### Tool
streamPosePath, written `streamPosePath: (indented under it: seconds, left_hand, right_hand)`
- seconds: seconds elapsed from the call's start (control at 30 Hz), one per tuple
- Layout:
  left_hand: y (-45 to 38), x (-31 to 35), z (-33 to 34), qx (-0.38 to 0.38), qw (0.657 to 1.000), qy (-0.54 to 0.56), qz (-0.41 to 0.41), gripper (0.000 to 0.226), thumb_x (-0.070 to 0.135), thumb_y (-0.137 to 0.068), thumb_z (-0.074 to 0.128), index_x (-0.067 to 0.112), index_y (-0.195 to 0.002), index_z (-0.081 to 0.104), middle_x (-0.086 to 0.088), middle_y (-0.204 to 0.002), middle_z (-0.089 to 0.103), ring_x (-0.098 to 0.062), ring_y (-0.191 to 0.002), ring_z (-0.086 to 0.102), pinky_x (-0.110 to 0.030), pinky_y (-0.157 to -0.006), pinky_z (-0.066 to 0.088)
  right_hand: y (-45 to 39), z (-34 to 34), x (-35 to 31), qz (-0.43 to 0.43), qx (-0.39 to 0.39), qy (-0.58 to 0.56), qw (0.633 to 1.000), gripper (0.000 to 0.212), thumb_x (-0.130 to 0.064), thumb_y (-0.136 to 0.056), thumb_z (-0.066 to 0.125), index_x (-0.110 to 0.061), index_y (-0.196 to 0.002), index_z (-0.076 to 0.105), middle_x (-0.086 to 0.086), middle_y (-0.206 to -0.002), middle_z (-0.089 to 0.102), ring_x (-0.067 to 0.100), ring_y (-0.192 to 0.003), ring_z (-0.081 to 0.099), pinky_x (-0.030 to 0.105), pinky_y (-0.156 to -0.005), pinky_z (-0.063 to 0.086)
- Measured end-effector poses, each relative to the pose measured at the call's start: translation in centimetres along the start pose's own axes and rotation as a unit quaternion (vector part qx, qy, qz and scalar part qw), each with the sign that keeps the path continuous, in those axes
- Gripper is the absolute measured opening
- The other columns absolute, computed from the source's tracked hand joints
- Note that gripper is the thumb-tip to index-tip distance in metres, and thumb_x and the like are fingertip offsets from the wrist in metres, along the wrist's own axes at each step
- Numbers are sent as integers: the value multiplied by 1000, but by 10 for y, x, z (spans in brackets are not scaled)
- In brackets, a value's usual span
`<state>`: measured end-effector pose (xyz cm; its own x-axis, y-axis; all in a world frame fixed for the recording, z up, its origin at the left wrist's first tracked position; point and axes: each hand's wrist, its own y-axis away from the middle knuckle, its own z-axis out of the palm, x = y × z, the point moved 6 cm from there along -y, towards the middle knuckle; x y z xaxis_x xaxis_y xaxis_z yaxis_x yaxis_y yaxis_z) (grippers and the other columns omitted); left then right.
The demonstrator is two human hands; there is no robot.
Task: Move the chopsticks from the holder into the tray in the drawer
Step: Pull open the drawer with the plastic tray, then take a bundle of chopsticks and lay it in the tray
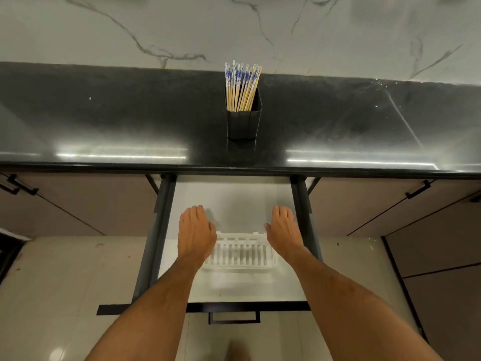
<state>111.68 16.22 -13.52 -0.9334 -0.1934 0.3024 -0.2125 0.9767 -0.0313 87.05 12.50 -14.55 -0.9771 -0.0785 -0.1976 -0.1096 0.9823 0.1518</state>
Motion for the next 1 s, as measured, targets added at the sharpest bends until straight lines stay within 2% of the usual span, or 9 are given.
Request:
streamPosePath:
  seconds: [0.13, 0.23, 0.37, 0.63, 0.87, 1.0]
  left_hand:
    - [-30, 33, -39, 31, 998, -16, 61, 56, 35, -102, 46, 8, -150, 38, -13, -153, 45, -31, -144, 40, -43, -125, 24]
    - [-57, 58, -74, 58, 992, -52, 102, 61, 38, -103, 38, 7, -155, 31, -13, -159, 38, -29, -150, 31, -44, -126, 20]
    - [-97, 84, -122, 96, 986, -73, 119, 61, 40, -103, 37, 6, -154, 33, -14, -157, 41, -29, -149, 34, -45, -125, 23]
    - [-186, 107, -189, 146, 974, -78, 153, 62, 40, -100, 41, 4, -152, 35, -16, -155, 43, -30, -146, 37, -45, -124, 26]
    - [-246, 116, -196, 155, 971, -56, 172, 59, 36, -101, 41, 4, -150, 34, -16, -152, 45, -30, -145, 39, -45, -124, 25]
    - [-271, 121, -179, 149, 970, -43, 189, 56, 35, -101, 27, 5, -148, 34, -15, -151, 45, -29, -144, 39, -44, -125, 23]
  right_hand:
    - [-24, -49, -15, -39, 61, 44, 996, 65, -41, -104, 45, -5, -154, 26, 17, -159, 32, 34, -149, 29, 45, -123, 26]
    - [-46, -89, -28, -57, 95, 77, 991, 67, -42, -105, 39, -2, -156, 20, 21, -161, 27, 36, -151, 23, 48, -123, 26]
    - [-76, -142, -51, -71, 137, 81, 985, 66, -41, -106, 39, -2, -156, 21, 20, -161, 28, 35, -151, 24, 48, -122, 27]
    - [-141, -229, -94, -83, 217, 86, 969, 67, -39, -100, 53, -2, -151, 30, 18, -153, 39, 33, -145, 34, 47, -117, 36]
    - [-190, -264, -125, -114, 255, 60, 958, 54, -29, -96, 60, -8, -141, 39, 10, -142, 46, 24, -133, 43, 40, -113, 40]
    - [-220, -261, -136, -125, 250, 28, 960, 48, -32, -100, 54, -9, -140, 41, 8, -138, 50, 19, -122, 49, 35, -106, 45]
